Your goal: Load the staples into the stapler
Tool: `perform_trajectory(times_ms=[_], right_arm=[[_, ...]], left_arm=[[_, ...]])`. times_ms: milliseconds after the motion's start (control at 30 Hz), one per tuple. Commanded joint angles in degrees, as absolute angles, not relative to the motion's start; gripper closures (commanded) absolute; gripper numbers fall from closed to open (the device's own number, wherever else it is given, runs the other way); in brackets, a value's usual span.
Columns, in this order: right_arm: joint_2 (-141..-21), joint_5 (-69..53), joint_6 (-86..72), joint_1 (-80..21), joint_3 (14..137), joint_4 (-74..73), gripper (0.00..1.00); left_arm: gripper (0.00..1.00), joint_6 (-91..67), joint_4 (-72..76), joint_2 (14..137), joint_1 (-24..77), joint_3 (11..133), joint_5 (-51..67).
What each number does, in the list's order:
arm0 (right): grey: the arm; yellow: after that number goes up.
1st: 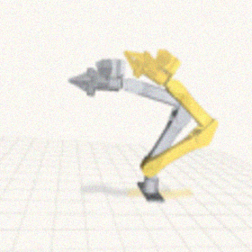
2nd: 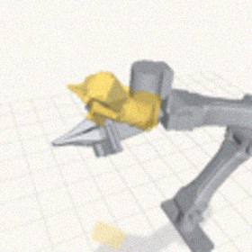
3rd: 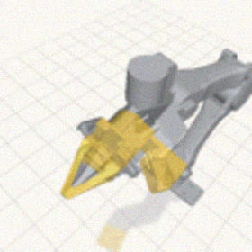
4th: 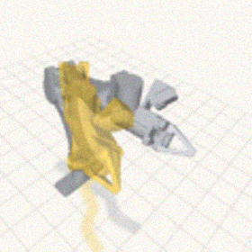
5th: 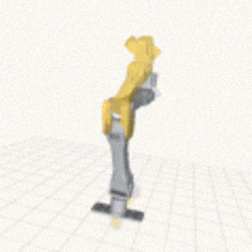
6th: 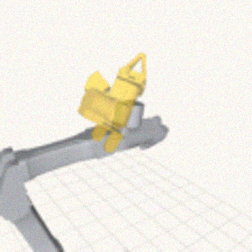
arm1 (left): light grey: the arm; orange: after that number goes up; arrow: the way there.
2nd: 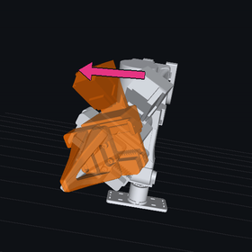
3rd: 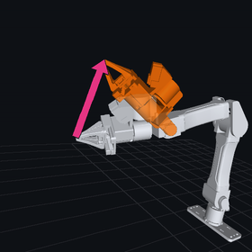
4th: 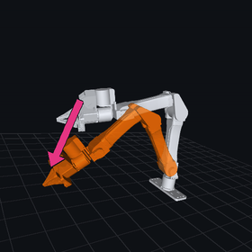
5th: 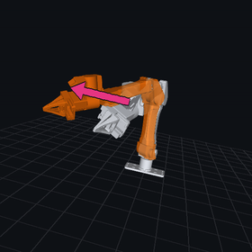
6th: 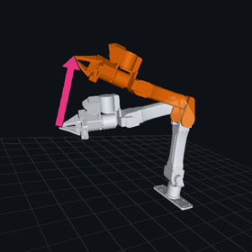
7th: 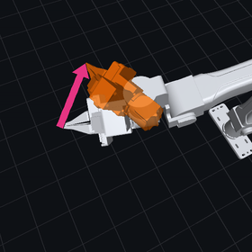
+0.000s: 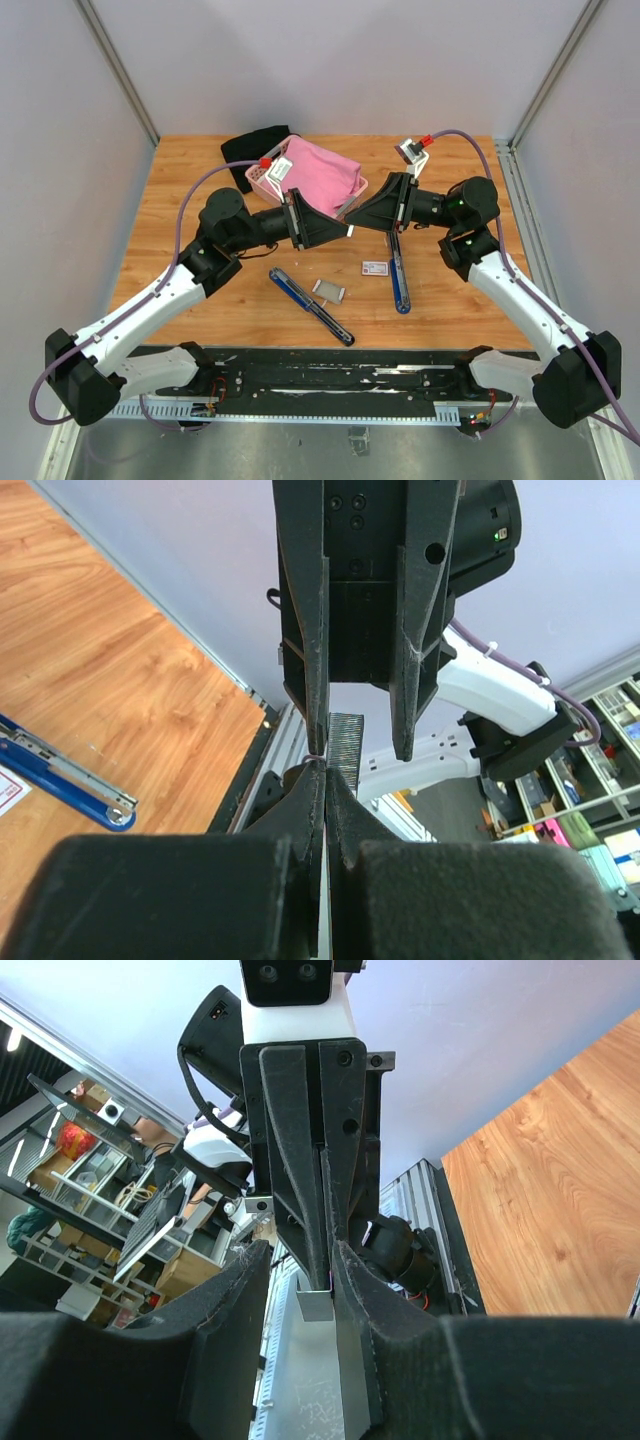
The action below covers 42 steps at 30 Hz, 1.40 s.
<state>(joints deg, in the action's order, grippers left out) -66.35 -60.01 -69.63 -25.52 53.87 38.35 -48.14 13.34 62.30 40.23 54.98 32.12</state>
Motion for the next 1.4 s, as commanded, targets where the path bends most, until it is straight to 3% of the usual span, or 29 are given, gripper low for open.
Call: perform_trajectory(times_ms=[0, 100, 433, 467, 567, 667, 800, 933, 1067, 1367], right_arm=[[-65.7, -60.9, -69.7, -26.2, 53.5, 40.2, 0.67], [-65.4, -60.9, -69.8, -26.2, 53.5, 40.0, 0.68], [-64.5, -58.7, -68.3, -26.2, 53.5, 37.4, 0.88], [-64.4, -58.3, -67.7, -26.2, 53.6, 36.3, 0.88], [-64.0, -57.2, -62.9, -25.9, 54.4, 30.5, 0.89], [-63.7, -55.4, -50.8, -25.8, 57.9, 14.5, 0.89], [-66.5, -47.8, -30.5, -27.8, 65.1, -12.4, 0.88], [-73.6, -32.1, -18.9, -34.8, 71.6, -28.9, 0.88], [-81.1, -13.3, -14.4, -43.8, 74.7, -34.4, 0.90], [-95.5, -4.3, -12.3, -53.6, 76.1, -25.1, 0.90]], left_arm=[[1.00, -49.0, 16.4, 61.1, 39.6, 55.8, 31.7], [1.00, -49.3, 16.6, 61.0, 39.6, 55.6, 31.6], [1.00, -48.9, 14.8, 60.6, 39.5, 54.4, 30.0], [0.97, -48.8, 14.3, 60.6, 39.4, 54.3, 29.8], [0.75, -47.8, 11.7, 59.6, 38.3, 53.3, 28.3], [0.54, -47.0, 5.6, 56.6, 35.5, 50.5, 23.3], [0.40, -46.3, -8.3, 54.6, 28.1, 49.0, 19.0], [0.32, -45.7, -19.0, 57.3, 21.2, 47.4, 18.3], [0.28, -49.4, -16.5, 58.0, 17.8, 40.8, 19.3], [0.27, -49.6, -17.0, 54.5, 17.2, 33.9, 11.7]])
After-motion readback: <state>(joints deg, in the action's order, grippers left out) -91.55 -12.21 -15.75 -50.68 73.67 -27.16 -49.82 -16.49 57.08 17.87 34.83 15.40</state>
